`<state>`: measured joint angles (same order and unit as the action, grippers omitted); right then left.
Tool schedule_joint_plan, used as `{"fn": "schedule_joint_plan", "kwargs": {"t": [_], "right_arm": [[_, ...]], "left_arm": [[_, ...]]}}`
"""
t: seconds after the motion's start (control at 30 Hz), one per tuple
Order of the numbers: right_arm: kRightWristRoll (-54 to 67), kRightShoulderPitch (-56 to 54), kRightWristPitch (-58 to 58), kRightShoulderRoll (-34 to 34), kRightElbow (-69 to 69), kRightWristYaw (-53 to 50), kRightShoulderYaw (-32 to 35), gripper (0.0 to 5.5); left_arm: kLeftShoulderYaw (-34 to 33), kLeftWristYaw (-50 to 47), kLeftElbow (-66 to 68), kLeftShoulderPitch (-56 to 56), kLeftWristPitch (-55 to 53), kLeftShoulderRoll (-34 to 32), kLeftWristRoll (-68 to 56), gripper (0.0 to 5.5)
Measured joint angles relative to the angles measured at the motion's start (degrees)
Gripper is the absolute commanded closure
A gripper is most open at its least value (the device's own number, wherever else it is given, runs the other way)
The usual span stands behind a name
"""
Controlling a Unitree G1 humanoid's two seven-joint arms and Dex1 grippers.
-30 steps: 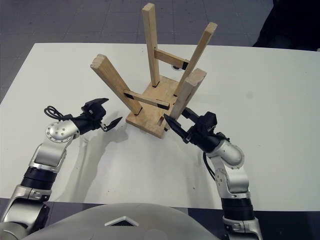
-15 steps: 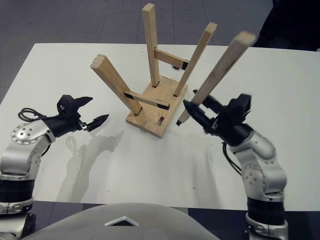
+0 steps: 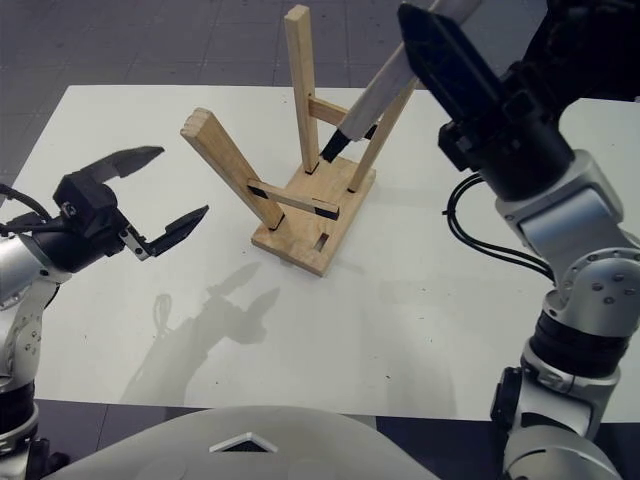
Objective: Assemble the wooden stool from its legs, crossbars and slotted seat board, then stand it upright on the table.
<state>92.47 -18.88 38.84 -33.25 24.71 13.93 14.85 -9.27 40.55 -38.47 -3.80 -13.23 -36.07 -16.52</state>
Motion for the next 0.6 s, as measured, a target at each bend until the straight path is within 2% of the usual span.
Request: {"fn": "schedule_joint_plan", "kwargs": {"t": [0.23, 0.6], "right_arm": [[3.5, -2.3, -0.8, 6.7, 0.5, -8.7, -3.4, 3.46], [4.1, -2.9, -2.1, 13.8, 3.0, -12.5, -9.3, 3.46]], "left_arm": [[2.4, -1.6, -5.5, 0.1, 4.6, 0.2, 3.6, 1.16], [11.0, -3.3, -2.0, 6.1, 6.8, 2.0, 7.9, 1.16]]}}
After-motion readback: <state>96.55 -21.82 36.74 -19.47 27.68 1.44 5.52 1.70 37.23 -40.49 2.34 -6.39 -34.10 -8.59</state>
